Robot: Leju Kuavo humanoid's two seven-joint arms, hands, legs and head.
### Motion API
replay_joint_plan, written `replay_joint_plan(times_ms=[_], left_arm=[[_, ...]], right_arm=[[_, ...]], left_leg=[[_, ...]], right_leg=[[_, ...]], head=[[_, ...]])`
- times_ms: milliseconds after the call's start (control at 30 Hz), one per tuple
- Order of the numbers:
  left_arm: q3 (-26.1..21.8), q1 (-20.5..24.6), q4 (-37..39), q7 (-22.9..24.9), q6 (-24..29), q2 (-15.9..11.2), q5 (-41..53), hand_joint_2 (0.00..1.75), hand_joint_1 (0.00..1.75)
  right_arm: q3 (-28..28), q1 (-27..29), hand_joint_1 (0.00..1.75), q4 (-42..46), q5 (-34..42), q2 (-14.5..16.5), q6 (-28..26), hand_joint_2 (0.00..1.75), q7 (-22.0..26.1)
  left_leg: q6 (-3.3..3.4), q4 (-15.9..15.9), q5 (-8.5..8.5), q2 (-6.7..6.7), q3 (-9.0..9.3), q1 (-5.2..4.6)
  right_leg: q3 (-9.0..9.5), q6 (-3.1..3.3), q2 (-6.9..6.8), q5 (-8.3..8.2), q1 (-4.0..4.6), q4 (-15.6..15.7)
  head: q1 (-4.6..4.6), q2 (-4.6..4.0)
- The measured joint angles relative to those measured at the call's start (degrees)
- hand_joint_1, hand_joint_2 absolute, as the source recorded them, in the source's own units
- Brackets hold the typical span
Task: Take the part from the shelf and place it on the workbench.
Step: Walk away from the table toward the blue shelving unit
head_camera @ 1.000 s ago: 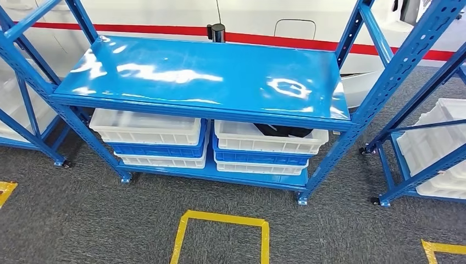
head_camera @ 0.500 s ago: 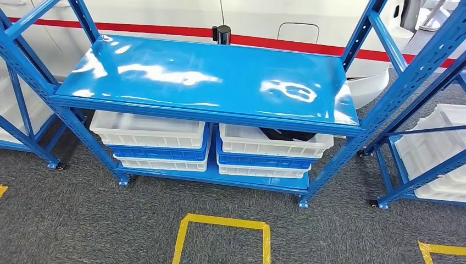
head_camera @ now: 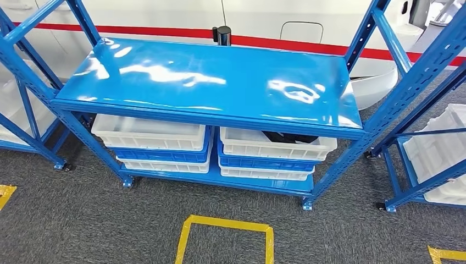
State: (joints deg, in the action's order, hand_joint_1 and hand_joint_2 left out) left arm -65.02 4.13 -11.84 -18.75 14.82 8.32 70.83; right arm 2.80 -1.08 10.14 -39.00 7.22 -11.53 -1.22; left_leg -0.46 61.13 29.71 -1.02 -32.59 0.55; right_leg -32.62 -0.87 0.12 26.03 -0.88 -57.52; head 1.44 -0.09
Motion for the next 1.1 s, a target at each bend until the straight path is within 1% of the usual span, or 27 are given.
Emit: replay_joint_plan(times_ms=[33,100,133,167,200,267,300,333,367,467,500,533,600,633,667,700,733,767,800,833,867,900,933,1000,1033,1067,1100], left_arm=[[0.00,-0.01,-0.01,0.01,0.02,-0.03,0.00,0.00,0.00],[0.00,-0.02,-0.01,0.04,0.07,-0.06,-0.01,0.00,0.00],[0.00,-0.05,-0.01,0.07,0.09,-0.07,-0.01,0.00,0.00],[0.00,-0.09,-0.01,0.08,0.10,-0.08,-0.01,0.00,0.00],[0.00,-0.12,-0.01,0.08,0.10,-0.10,-0.01,0.00,0.00],[0.00,-0.13,0.01,0.09,0.10,-0.18,-0.01,0.00,0.00],[0.00,-0.09,0.01,0.10,0.09,-0.19,-0.01,0.00,0.00],[0.00,-0.05,0.02,0.12,0.09,-0.17,-0.01,0.00,0.00],[0.00,-0.02,0.02,0.15,0.08,-0.14,0.00,0.00,0.00],[0.00,-0.03,0.02,0.26,0.08,-0.13,0.00,0.00,0.00],[0.00,-0.04,0.02,0.30,0.08,-0.14,0.00,0.00,0.00],[0.00,-0.04,0.02,0.33,0.08,-0.13,0.01,0.00,0.00],[0.00,-0.02,0.02,0.39,0.08,-0.13,0.01,0.00,0.00],[0.00,-0.02,0.02,0.41,0.04,-0.12,0.01,0.00,0.00],[0.00,-0.04,0.02,0.43,0.01,-0.12,0.01,0.00,0.00],[0.00,-0.05,0.02,0.44,-0.03,-0.12,0.01,0.00,0.00],[0.00,-0.06,0.02,0.45,-0.07,-0.11,0.01,0.00,0.00],[0.00,-0.06,0.02,0.46,-0.07,-0.10,0.01,0.00,0.00],[0.00,-0.04,0.02,0.46,-0.07,-0.08,0.01,0.00,0.00],[0.00,-0.01,0.02,0.46,-0.07,-0.06,0.01,0.00,0.00],[0.00,0.00,0.02,0.46,-0.07,-0.05,0.01,0.00,0.00],[0.00,0.02,0.02,0.46,-0.07,-0.05,0.01,0.00,0.00],[0.00,0.03,0.01,0.46,-0.07,-0.05,0.01,0.00,0.00],[0.00,0.01,0.00,0.46,-0.07,-0.08,0.01,0.00,0.00],[0.00,0.00,-0.01,0.47,-0.07,-0.09,0.01,0.00,0.00],[0.00,-0.02,-0.01,0.48,-0.07,-0.10,0.01,0.00,0.00],[0.00,-0.03,0.00,0.49,-0.07,-0.10,0.01,0.00,0.00]], right_arm=[[0.00,0.02,0.00,0.00,-0.05,0.05,-0.02,0.00,0.00],[0.00,0.02,0.00,0.00,-0.16,0.11,-0.03,0.00,-0.01],[0.00,0.03,0.00,0.00,-0.20,0.14,-0.03,0.00,-0.02],[0.00,0.05,0.00,0.00,-0.21,0.15,-0.03,0.00,-0.02],[0.00,0.09,0.00,0.00,-0.21,0.16,-0.03,0.00,-0.02],[0.00,0.16,0.00,0.00,-0.21,0.21,-0.04,0.00,-0.02],[0.00,0.12,0.00,0.00,-0.21,0.23,-0.06,0.00,-0.03],[0.00,0.07,0.00,0.00,-0.21,0.23,-0.08,0.00,-0.05],[0.00,0.01,0.00,0.00,-0.22,0.22,-0.10,0.00,-0.08],[0.00,-0.07,0.00,0.00,-0.22,0.23,-0.15,0.00,-0.15],[0.00,-0.07,0.00,0.00,-0.22,0.23,-0.17,0.00,-0.15],[0.00,-0.07,0.00,0.00,-0.22,0.23,-0.19,0.00,-0.15],[0.00,-0.05,0.00,0.00,-0.22,0.26,-0.21,0.00,-0.15],[0.00,0.01,0.00,0.00,-0.22,0.26,-0.22,0.00,-0.15],[0.00,0.08,0.00,0.00,-0.21,0.26,-0.23,0.00,-0.16],[0.00,0.13,0.00,0.00,-0.22,0.26,-0.24,0.00,-0.18],[0.00,0.14,0.00,0.00,-0.22,0.25,-0.25,0.00,-0.19],[0.00,0.11,0.00,0.00,-0.22,0.24,-0.27,0.00,-0.20],[0.00,0.08,0.00,0.00,-0.23,0.23,-0.28,0.00,-0.20],[0.00,0.02,0.00,0.00,-0.23,0.22,-0.31,0.00,-0.20],[0.00,-0.03,0.00,0.00,-0.23,0.21,-0.33,0.00,-0.20],[0.00,-0.05,0.00,0.00,-0.23,0.20,-0.37,0.00,-0.21],[0.01,-0.06,0.00,0.00,-0.23,0.20,-0.41,0.00,-0.24],[0.02,0.02,0.00,0.00,-0.24,0.21,-0.47,0.00,-0.33],[0.02,0.04,0.00,0.00,-0.25,0.23,-0.49,0.00,-0.36],[0.02,0.05,0.00,0.00,-0.26,0.25,-0.50,0.00,-0.38],[0.02,0.05,0.00,0.00,-0.26,0.26,-0.51,0.00,-0.38]], left_leg=[[-0.21,2.56,1.36,0.13,-1.05,0.08],[-0.59,10.04,4.55,0.38,-4.96,0.17],[-0.77,12.80,5.20,0.49,-6.68,0.24],[-0.93,13.77,4.78,0.60,-7.58,0.35],[-1.06,12.44,3.23,0.69,-7.30,0.50],[-1.33,5.26,-1.05,0.82,-4.17,0.89],[-1.29,2.03,-2.38,0.74,-2.63,0.97],[-1.11,-0.09,-2.98,0.65,-1.59,0.96],[-0.80,-0.83,-2.85,0.53,-1.22,0.83],[0.51,-1.10,-2.68,0.41,-1.15,0.58],[0.91,-1.19,-2.70,0.41,-1.12,0.61],[1.24,-1.26,-2.69,0.42,-1.08,0.66],[1.69,-1.26,-2.47,0.45,-1.04,0.50],[1.82,-1.26,-2.35,0.45,-0.99,0.42],[1.91,-1.25,-2.22,0.40,-0.88,0.35],[1.92,-1.25,-2.08,0.31,-0.69,0.31],[1.88,-1.25,-1.92,0.22,-0.44,0.29],[1.77,-1.26,-1.76,0.13,-0.19,0.29],[1.54,-1.24,-1.54,0.04,0.05,0.18],[1.26,-1.25,-1.31,-0.03,0.21,0.08],[0.97,-1.31,-1.11,-0.09,0.32,0.02],[0.65,-1.43,-0.97,-0.14,0.45,-0.02],[0.34,-1.59,-0.85,-0.15,0.62,0.03],[-0.20,-0.52,-0.08,0.05,0.61,0.14],[-0.43,1.56,1.01,0.20,-0.17,0.16],[-0.60,4.73,2.49,0.35,-1.65,0.22],[-0.78,8.55,4.11,0.45,-3.72,0.23]], right_leg=[[0.45,0.35,-0.04,0.03,-0.26,0.23],[0.99,0.90,-0.13,0.35,-0.17,0.25],[1.21,1.01,-0.13,0.52,-0.13,0.25],[1.43,1.02,-0.08,0.71,-0.12,0.23],[1.73,0.90,0.01,0.93,-0.16,0.20],[2.29,0.30,0.20,1.55,-0.16,0.08],[2.41,-0.08,0.26,1.95,-0.02,-0.07],[2.48,-0.46,0.27,2.28,0.13,-0.14],[2.44,-0.78,0.27,2.51,0.26,-0.12],[2.53,-1.50,0.24,2.96,0.07,-0.33],[1.92,-1.57,0.23,3.63,-0.01,-1.68],[0.60,-1.48,0.22,4.80,-0.04,-4.31],[-3.85,-1.13,0.21,7.75,-0.07,-12.25],[-6.00,-1.13,0.21,8.66,-0.06,-15.67],[-7.30,-1.34,0.21,8.66,-0.05,-17.20],[-7.46,-1.71,0.21,7.69,-0.03,-16.39],[-6.44,-2.08,0.20,5.97,0.02,-13.34],[-4.76,-2.31,0.18,3.96,0.12,-9.06],[-3.23,-2.28,0.18,2.30,0.32,-5.29],[-2.11,-2.01,0.18,1.23,0.54,-2.67],[-1.52,-1.62,0.18,0.75,0.76,-1.39],[-1.42,-1.22,0.20,0.64,0.99,-1.26],[-1.17,-0.81,0.20,0.51,0.95,-1.07],[-0.31,-0.06,0.18,0.21,0.52,-0.47],[0.24,0.37,0.14,0.17,0.24,-0.17],[0.66,0.73,0.08,0.27,0.12,-0.03],[0.95,1.09,0.03,0.46,0.14,-0.01]], head=[[0.08,0.00],[0.15,0.00],[0.13,0.00],[0.14,0.00],[0.16,0.00],[0.23,0.00],[0.29,0.00],[0.27,0.00],[0.25,0.00],[0.09,0.00],[0.05,0.00],[-0.01,0.00],[-0.07,0.00],[-0.07,0.00],[-0.07,0.00],[-0.07,0.00],[-0.08,0.00],[-0.10,0.00],[-0.09,0.00],[-0.10,0.00],[-0.09,0.00],[-0.09,0.00],[-0.10,0.00],[-0.02,0.00],[0.10,0.00],[0.20,0.00],[0.30,0.00]])
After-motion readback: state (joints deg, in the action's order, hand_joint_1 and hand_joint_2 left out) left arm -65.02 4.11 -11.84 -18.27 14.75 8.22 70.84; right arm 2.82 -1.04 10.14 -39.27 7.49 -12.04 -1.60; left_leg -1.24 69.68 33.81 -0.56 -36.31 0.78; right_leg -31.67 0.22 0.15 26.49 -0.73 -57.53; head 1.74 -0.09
